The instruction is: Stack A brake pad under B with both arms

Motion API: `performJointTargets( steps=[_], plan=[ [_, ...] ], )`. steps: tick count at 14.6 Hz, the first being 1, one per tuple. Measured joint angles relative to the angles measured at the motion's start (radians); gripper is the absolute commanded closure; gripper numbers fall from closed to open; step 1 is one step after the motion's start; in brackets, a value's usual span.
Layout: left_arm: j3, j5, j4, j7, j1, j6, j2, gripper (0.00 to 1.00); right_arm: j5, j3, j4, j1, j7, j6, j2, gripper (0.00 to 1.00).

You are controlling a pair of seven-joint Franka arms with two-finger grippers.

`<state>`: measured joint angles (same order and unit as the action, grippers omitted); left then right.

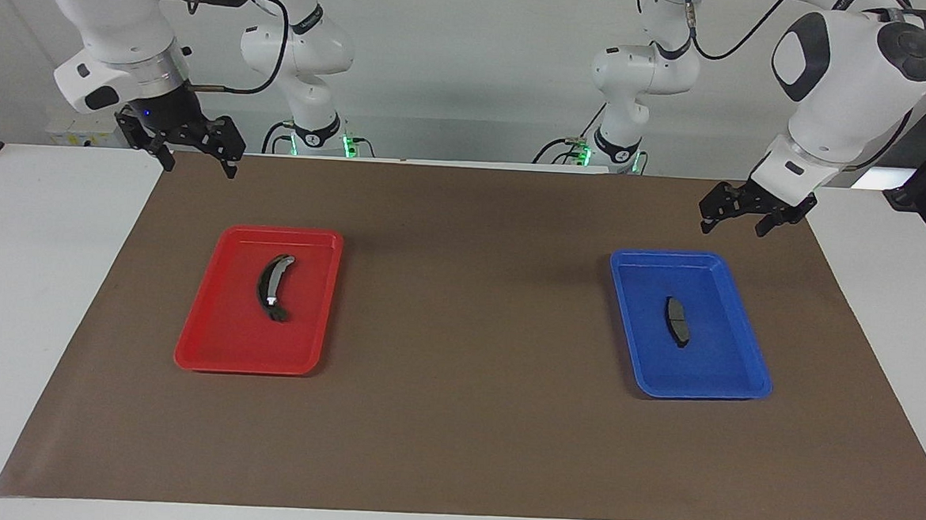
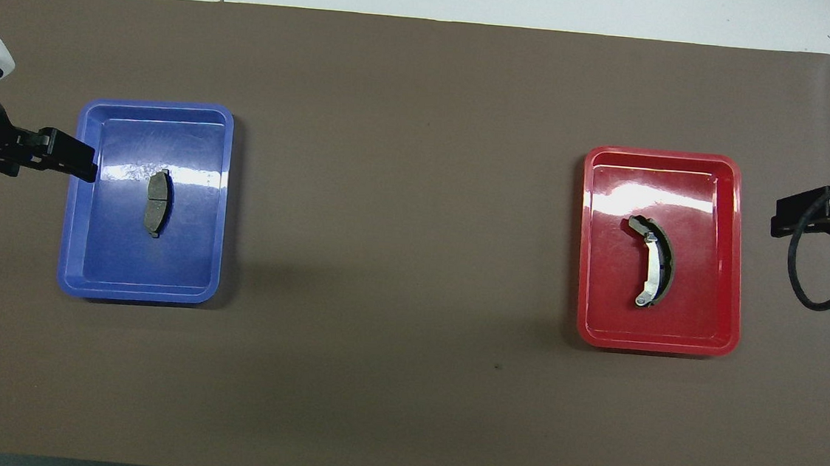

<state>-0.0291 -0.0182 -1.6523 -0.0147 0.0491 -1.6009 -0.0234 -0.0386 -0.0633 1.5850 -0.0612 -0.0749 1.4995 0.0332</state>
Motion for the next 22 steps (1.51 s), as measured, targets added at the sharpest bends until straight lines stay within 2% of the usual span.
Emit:
performJointTargets(
  steps=[20, 22],
  plan=[
    [0.0, 0.0, -0.002, 0.0, 0.0, -0.022, 0.0, 0.01, 0.0, -0.001, 0.003, 0.002, 0.0, 0.0, 0.0, 0.01],
    [0.0, 0.0, -0.019, 0.0, 0.0, -0.056, 0.003, 0.01, 0.0, -0.002, 0.003, 0.002, 0.0, 0.0, 0.0, 0.01]
  ],
)
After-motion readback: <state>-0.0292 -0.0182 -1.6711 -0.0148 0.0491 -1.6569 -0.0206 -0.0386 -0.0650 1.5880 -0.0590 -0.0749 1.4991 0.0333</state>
